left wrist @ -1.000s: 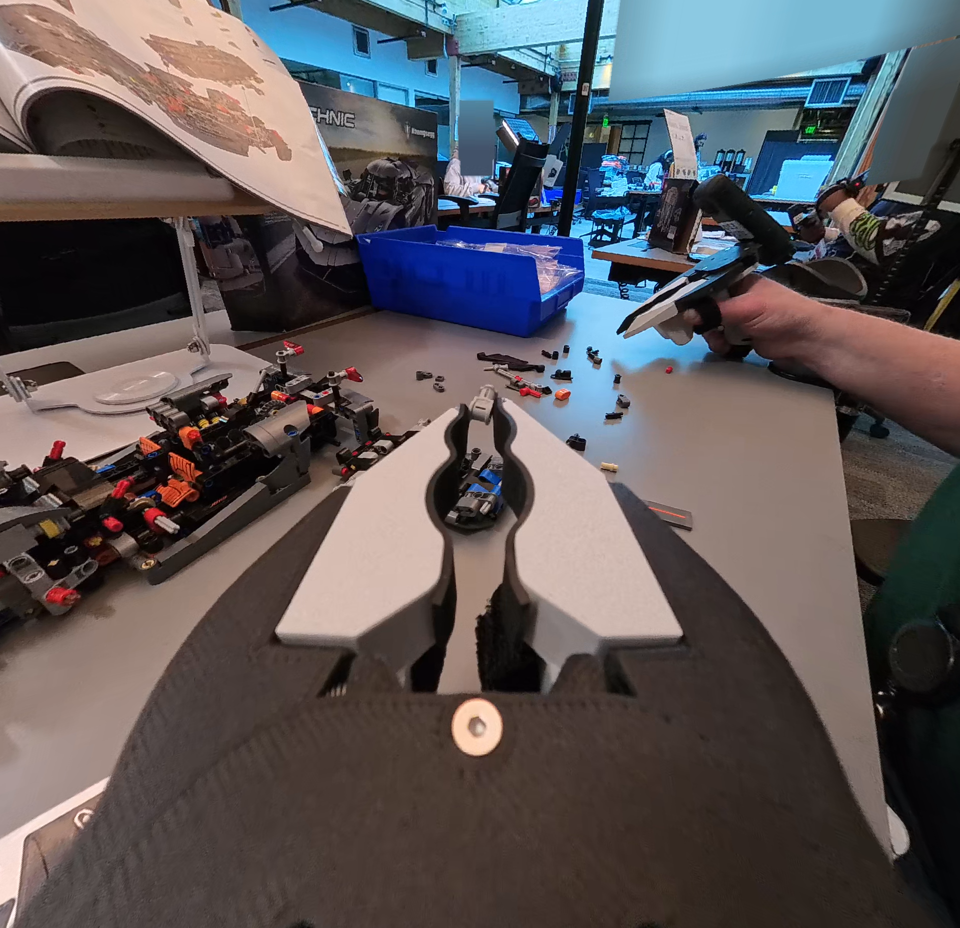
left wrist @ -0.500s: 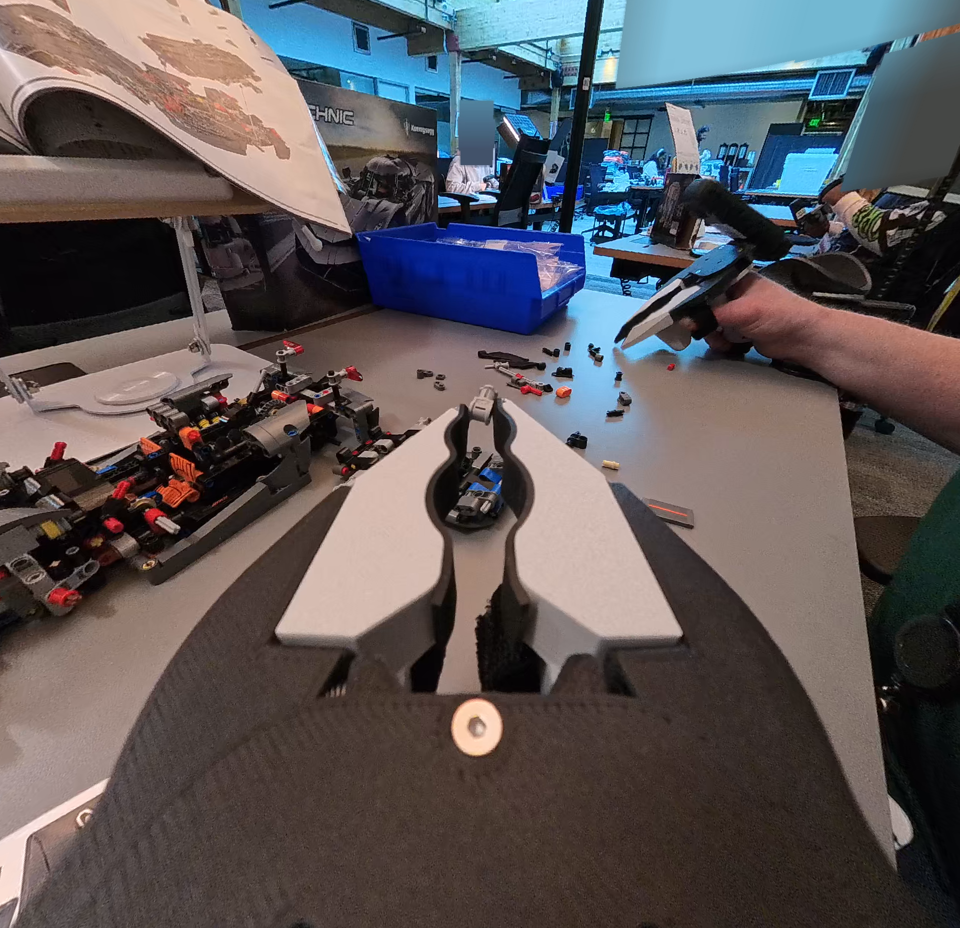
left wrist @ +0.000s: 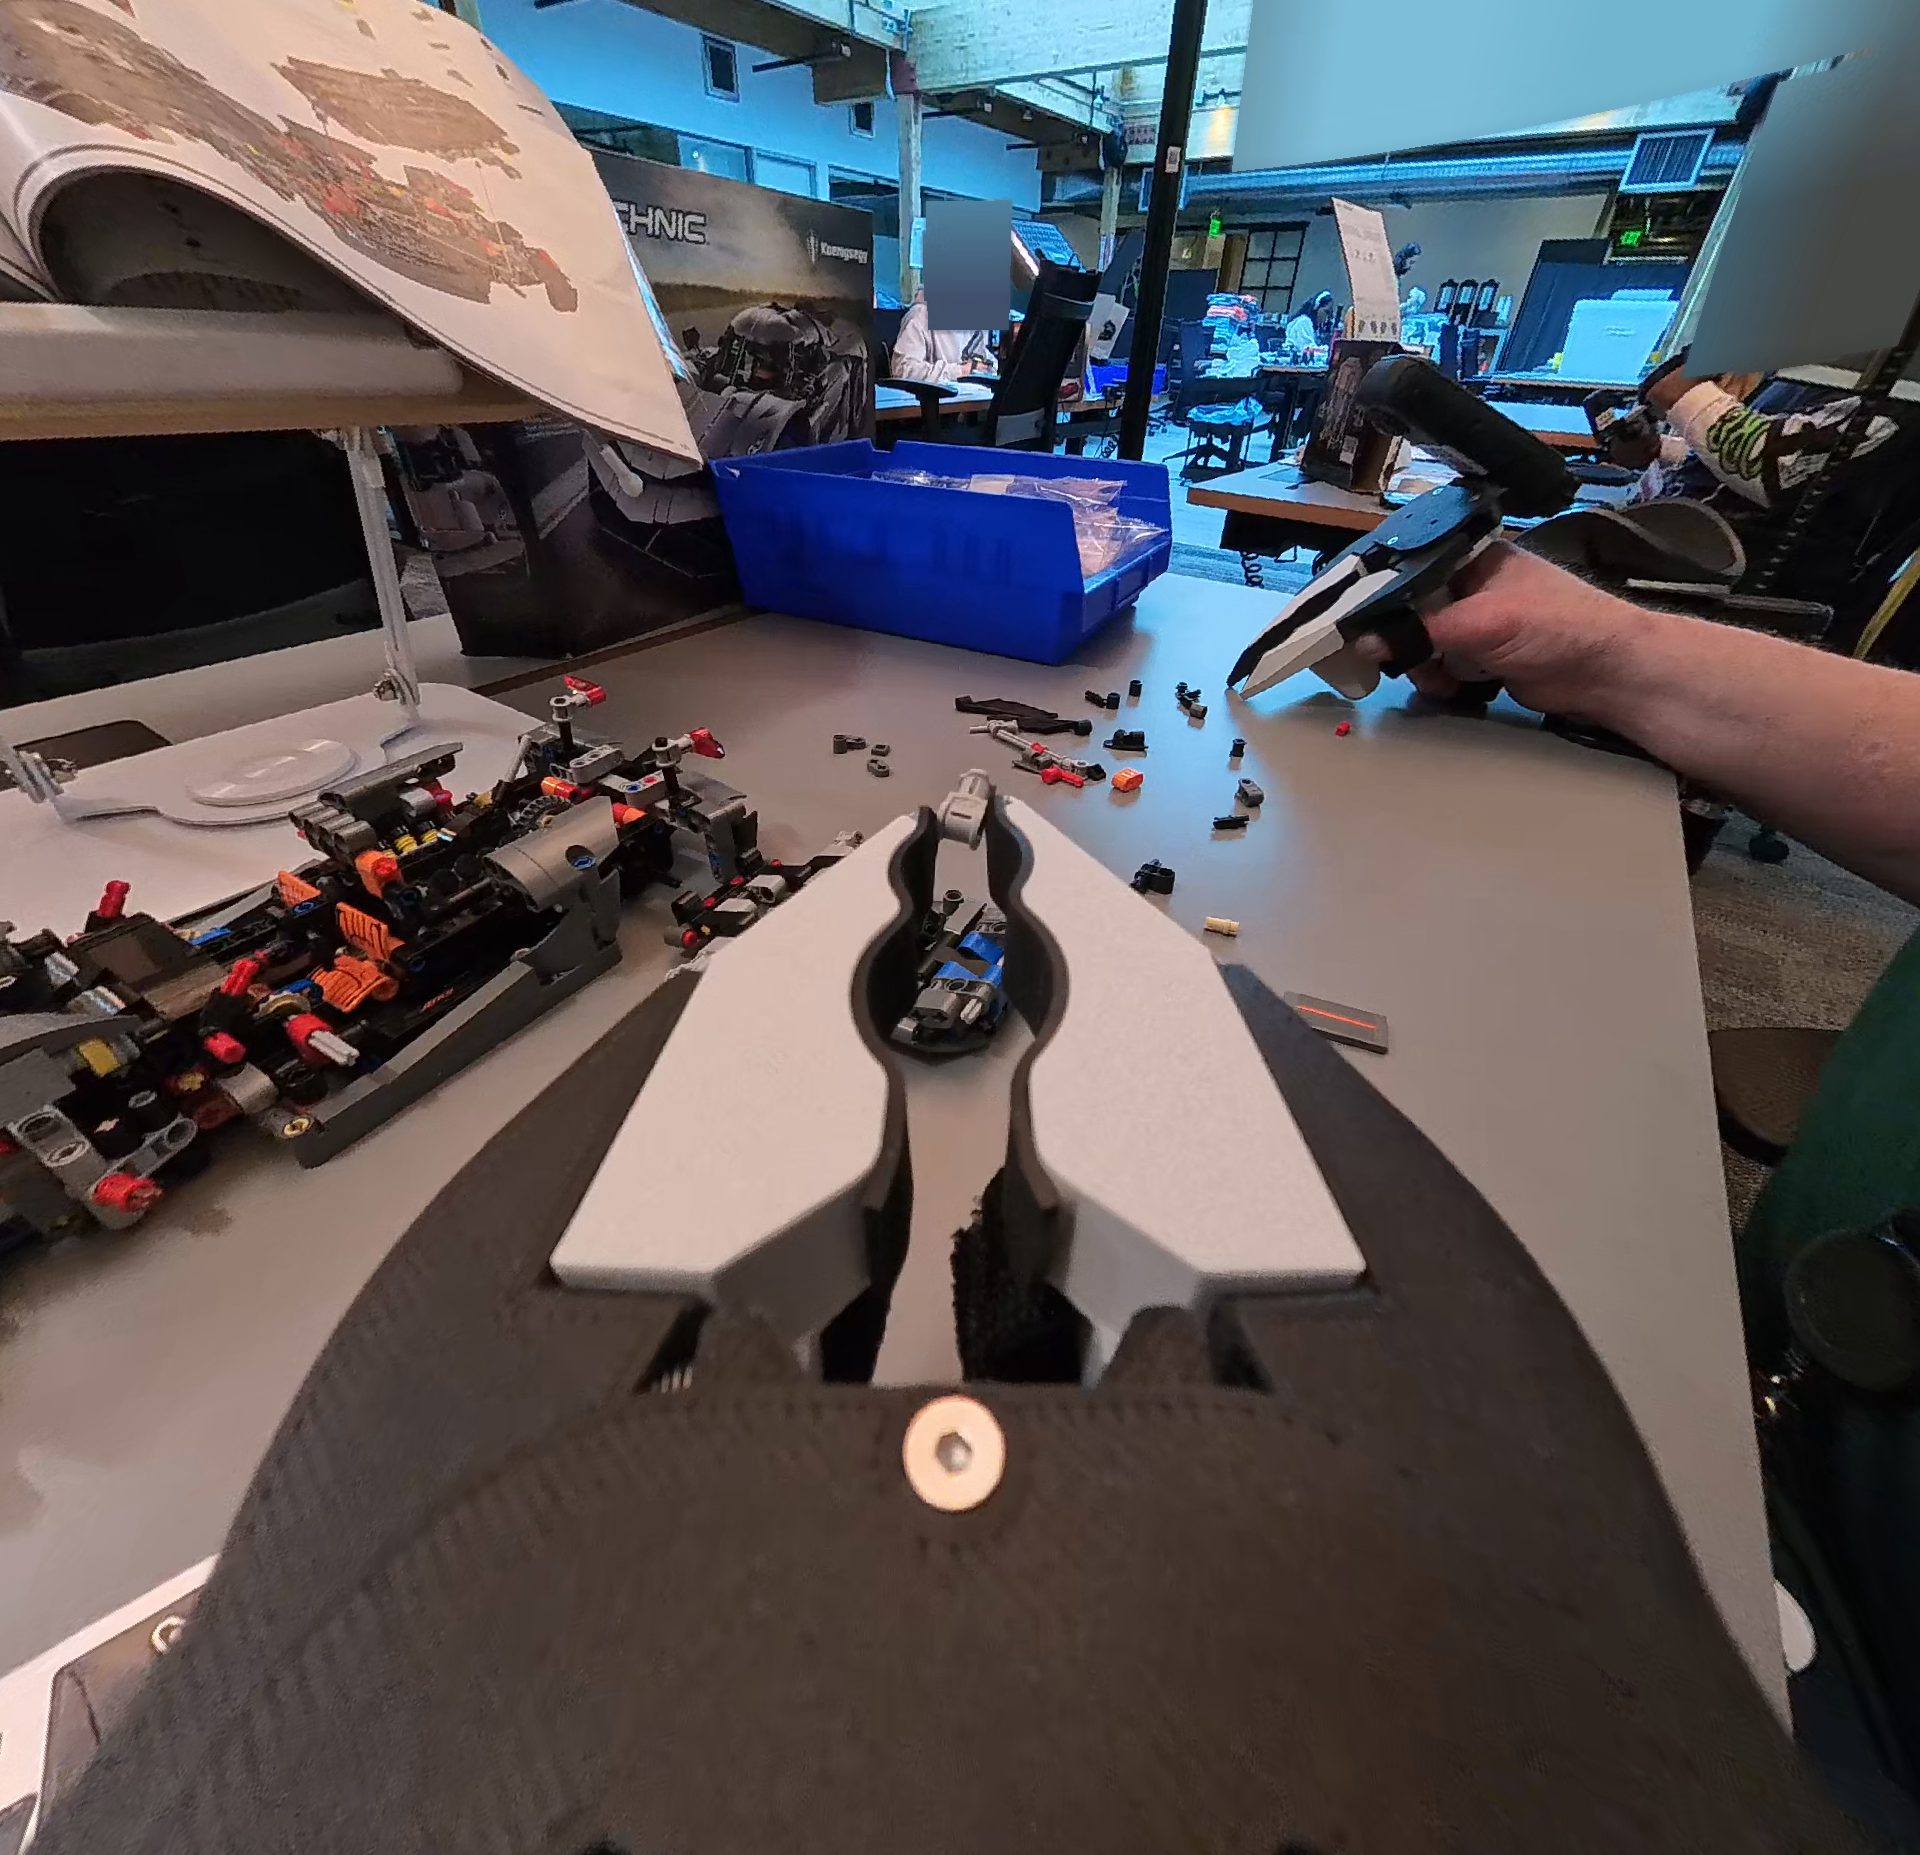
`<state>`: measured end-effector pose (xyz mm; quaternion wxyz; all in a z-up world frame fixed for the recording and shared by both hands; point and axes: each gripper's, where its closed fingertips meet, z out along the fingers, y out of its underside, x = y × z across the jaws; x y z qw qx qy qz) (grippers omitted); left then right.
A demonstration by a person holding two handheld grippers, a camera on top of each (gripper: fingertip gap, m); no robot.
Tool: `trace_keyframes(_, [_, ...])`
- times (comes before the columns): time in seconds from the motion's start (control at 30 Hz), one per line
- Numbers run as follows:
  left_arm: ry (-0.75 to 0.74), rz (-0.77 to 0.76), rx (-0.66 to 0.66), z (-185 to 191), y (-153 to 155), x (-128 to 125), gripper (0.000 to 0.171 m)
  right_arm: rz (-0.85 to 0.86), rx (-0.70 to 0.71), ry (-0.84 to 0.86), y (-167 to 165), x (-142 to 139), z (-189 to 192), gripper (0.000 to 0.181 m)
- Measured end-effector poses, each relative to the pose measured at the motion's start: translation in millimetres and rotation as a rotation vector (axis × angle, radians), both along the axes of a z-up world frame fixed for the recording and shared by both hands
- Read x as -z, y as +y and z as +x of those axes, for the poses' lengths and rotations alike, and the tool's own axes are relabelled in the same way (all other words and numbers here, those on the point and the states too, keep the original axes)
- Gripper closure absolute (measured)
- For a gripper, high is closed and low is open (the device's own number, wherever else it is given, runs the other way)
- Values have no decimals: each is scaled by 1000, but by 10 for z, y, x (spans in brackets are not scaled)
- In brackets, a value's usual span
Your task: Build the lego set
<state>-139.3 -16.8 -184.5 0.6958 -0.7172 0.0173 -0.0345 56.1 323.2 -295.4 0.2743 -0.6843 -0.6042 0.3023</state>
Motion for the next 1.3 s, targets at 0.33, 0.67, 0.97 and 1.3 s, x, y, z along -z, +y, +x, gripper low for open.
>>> trace_keyframes(0.33, [82, -101, 43, 146, 98, 139, 165, 0, -4, 0, 0, 0, -5, 161])
trace_keyframes(0.67, [397, -583, 146, 485, 296, 964, 163, 10, -6, -2, -2, 1, -7, 161])
trace_keyframes(0.97, [422, -586, 125, 465, 354, 973, 148, 18, -10, -2, -8, 0, -10, 160])
trace_keyframes(1.3, [637, -611, 77, 106, 497, 884, 147, 21, -17, -3, -19, 0, -11, 159])
